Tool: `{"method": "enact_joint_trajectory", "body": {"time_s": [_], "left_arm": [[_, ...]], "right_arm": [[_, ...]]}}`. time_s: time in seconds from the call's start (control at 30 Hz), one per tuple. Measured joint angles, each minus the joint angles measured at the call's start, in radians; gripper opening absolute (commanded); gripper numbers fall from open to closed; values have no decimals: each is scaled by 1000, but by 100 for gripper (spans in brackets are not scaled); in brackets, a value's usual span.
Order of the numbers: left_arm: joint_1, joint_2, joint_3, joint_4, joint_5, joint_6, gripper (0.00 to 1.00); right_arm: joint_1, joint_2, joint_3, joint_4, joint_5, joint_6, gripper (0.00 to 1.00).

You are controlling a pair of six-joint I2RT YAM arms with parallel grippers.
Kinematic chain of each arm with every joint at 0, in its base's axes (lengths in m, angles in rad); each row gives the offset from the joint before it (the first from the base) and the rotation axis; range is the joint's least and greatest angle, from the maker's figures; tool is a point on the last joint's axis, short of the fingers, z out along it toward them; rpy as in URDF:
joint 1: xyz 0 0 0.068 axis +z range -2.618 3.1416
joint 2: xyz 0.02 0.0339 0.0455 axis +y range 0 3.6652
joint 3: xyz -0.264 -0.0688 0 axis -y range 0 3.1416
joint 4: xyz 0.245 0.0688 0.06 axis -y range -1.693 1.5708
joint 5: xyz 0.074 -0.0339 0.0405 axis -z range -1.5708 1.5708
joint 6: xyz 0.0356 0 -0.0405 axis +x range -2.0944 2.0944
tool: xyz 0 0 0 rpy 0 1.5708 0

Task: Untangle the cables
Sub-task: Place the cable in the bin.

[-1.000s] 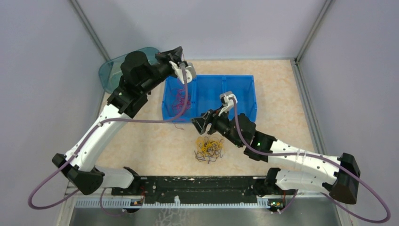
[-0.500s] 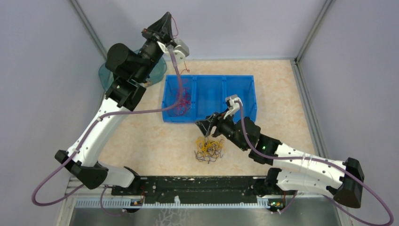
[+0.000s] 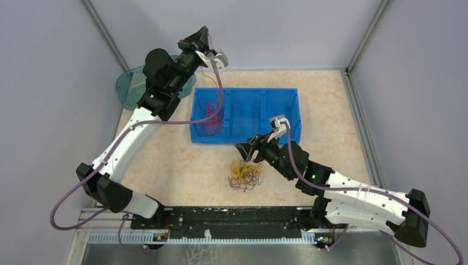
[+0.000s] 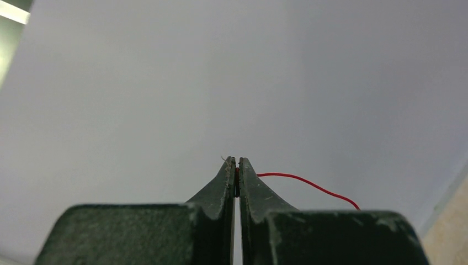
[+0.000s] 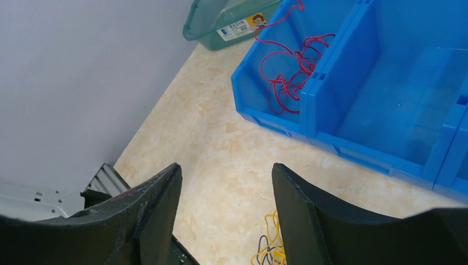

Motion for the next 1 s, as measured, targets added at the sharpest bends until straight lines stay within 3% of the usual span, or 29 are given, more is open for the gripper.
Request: {"method": "enact_joint_trajectory", "body": {"time_s": [0.13,0.5,0.67,1.0], "left_arm": [[36,1,-111,7,14,-7,8],[91,18,-174,-16,46,-31,13],[91,7,-222,-167,78,-65,17],[91,6,-250,-463,178,-275,25]], "right_arm": [[0,-14,-3,-6,10,0,61],[0,-37,-4,-14,31,8,61],[0,-38,-15,-21,39,12,60],[0,-83,-27,-50,53,32,59]]}}
